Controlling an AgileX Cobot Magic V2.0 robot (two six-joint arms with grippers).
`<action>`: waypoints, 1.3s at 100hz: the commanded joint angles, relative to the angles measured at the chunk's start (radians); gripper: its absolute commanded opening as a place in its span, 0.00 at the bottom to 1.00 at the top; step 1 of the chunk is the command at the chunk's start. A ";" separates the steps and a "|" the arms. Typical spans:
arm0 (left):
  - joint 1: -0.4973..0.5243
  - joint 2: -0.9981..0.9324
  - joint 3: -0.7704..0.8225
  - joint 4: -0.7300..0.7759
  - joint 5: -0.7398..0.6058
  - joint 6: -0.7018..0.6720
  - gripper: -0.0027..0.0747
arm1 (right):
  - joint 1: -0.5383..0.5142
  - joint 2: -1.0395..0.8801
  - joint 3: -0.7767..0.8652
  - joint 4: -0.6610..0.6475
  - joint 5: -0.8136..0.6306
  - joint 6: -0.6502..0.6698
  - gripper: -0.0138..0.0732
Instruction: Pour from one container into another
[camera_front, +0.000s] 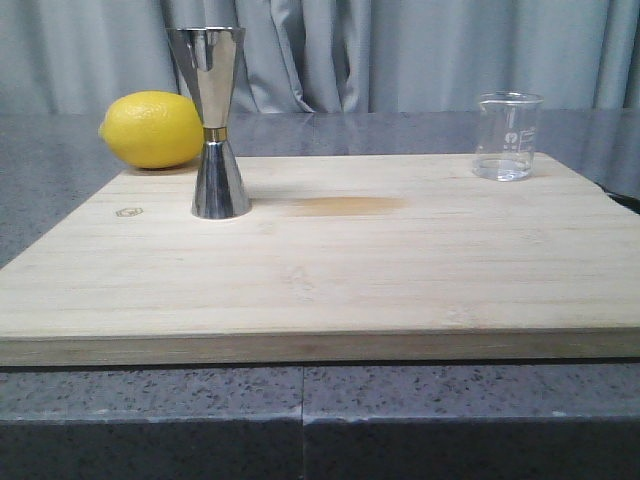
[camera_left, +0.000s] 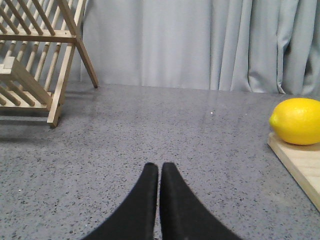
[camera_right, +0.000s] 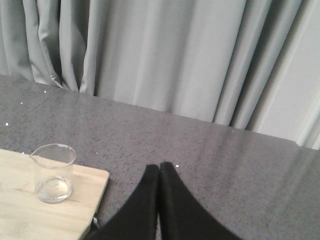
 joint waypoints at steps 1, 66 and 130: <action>0.000 -0.021 0.028 -0.010 -0.073 0.000 0.01 | -0.005 -0.021 -0.024 0.277 -0.047 -0.295 0.09; 0.000 -0.021 0.028 -0.010 -0.073 0.000 0.01 | -0.111 -0.408 0.364 0.423 -0.180 -0.278 0.09; 0.000 -0.021 0.028 -0.010 -0.073 0.000 0.01 | -0.111 -0.493 0.463 0.451 -0.097 -0.267 0.09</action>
